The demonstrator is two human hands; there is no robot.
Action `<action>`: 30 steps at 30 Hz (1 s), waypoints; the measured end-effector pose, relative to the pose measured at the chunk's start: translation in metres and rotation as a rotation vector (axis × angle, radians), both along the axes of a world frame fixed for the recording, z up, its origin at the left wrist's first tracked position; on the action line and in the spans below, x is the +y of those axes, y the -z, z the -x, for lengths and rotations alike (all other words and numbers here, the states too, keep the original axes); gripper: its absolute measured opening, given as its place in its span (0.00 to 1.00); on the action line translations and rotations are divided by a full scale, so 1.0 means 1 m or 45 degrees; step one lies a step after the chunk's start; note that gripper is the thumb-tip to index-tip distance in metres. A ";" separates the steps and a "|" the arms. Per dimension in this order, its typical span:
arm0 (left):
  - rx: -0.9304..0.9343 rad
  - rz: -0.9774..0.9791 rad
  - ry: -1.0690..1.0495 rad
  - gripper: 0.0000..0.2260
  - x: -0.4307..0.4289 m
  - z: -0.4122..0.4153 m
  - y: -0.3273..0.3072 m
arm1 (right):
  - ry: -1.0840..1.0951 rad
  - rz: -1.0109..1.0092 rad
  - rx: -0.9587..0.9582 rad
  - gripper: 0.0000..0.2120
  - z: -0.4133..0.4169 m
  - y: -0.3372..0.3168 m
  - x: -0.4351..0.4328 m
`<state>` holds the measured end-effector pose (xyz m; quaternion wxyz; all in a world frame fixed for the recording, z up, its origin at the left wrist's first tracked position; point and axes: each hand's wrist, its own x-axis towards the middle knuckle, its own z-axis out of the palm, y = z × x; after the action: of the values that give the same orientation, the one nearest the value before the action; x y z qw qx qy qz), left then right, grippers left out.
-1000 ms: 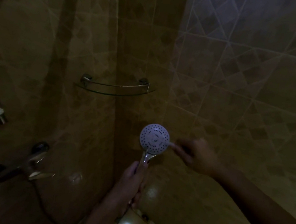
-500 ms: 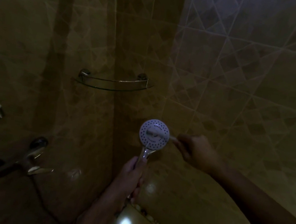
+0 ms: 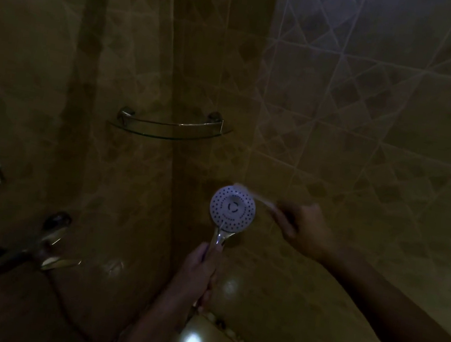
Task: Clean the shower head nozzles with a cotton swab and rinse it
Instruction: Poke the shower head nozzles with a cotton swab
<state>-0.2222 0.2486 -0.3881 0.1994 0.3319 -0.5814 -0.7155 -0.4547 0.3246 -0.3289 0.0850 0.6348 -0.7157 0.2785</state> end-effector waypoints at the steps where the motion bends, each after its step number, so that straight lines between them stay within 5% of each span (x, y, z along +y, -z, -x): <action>1: -0.003 0.002 0.007 0.12 0.001 0.000 0.001 | -0.131 -0.100 -0.009 0.12 -0.006 0.003 0.003; 4: -0.027 0.031 0.013 0.12 -0.001 0.002 0.001 | -0.258 -0.241 0.054 0.11 -0.011 0.011 0.004; 9: -0.042 0.027 0.001 0.12 -0.001 0.004 0.001 | 0.186 0.076 0.011 0.12 0.003 0.004 -0.006; 14: -0.025 -0.035 0.000 0.11 0.001 0.003 -0.001 | -0.338 -0.265 0.042 0.09 -0.010 0.008 0.009; 19: -0.044 -0.058 0.008 0.12 -0.001 0.004 0.001 | 0.152 0.108 0.060 0.11 0.013 0.004 -0.002; 24: -0.047 -0.056 -0.003 0.13 -0.002 0.001 0.004 | -0.357 -0.285 0.077 0.09 -0.013 0.009 0.013; 28: -0.037 -0.087 -0.012 0.13 0.000 0.000 0.006 | 0.096 -0.004 0.125 0.13 0.009 0.008 -0.001; 30: -0.042 -0.115 -0.017 0.12 0.001 -0.001 0.006 | 0.004 -0.017 0.076 0.10 0.006 0.007 0.001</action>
<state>-0.2215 0.2494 -0.3938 0.1792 0.3561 -0.5495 -0.7343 -0.4607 0.3261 -0.3361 0.1026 0.6422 -0.7158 0.2543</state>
